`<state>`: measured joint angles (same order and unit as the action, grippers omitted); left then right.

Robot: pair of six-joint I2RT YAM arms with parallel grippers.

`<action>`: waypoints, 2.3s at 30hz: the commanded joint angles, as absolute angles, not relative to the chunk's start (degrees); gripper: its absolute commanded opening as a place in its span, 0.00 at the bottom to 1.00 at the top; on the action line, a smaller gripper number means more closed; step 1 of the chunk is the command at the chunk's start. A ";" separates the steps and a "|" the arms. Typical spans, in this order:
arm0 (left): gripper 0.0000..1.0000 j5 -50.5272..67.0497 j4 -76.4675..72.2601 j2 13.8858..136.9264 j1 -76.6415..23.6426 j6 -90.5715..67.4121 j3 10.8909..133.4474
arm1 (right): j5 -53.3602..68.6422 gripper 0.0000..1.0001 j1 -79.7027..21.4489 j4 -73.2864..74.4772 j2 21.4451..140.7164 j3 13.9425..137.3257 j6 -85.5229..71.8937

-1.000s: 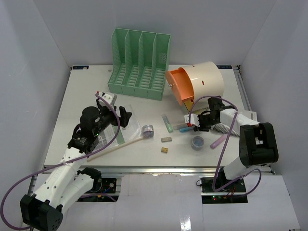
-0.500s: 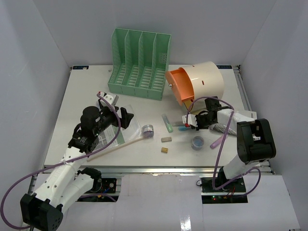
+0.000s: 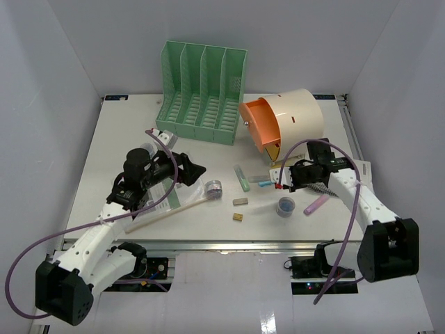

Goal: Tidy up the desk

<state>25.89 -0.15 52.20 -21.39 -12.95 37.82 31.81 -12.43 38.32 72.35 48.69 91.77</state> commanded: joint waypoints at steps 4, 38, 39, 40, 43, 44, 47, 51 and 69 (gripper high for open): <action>0.98 29.44 -7.66 60.94 -22.45 -30.72 38.71 | 45.93 0.08 -15.80 35.98 61.61 60.22 61.58; 0.95 -3.52 2.59 90.35 -43.11 -48.06 59.62 | 7.23 0.60 -21.45 5.51 77.38 72.18 -0.38; 0.95 -4.07 2.97 91.13 -43.58 -48.37 60.26 | 7.55 0.61 -21.45 5.61 77.02 72.29 -0.33; 0.95 -4.60 3.38 91.77 -43.99 -48.66 60.84 | 7.95 0.62 -21.45 5.78 76.44 72.41 -0.27; 0.92 -6.19 6.48 93.92 -44.88 -49.66 63.18 | 15.52 0.76 -21.29 7.00 73.14 72.83 6.23; 0.90 -6.61 7.76 94.66 -45.13 -49.95 64.02 | 20.06 0.79 -20.92 7.70 71.77 72.57 9.51; 0.83 -8.10 10.97 97.38 -45.99 -51.60 67.14 | 34.63 0.84 -17.11 9.02 63.03 67.02 16.56; 0.69 -10.46 15.58 101.65 -46.57 -54.53 70.69 | 40.99 0.86 -11.21 6.46 55.09 53.91 18.67; 0.62 -17.63 36.37 120.95 -48.15 -57.64 91.71 | 55.18 0.86 7.47 -2.64 47.41 37.18 13.97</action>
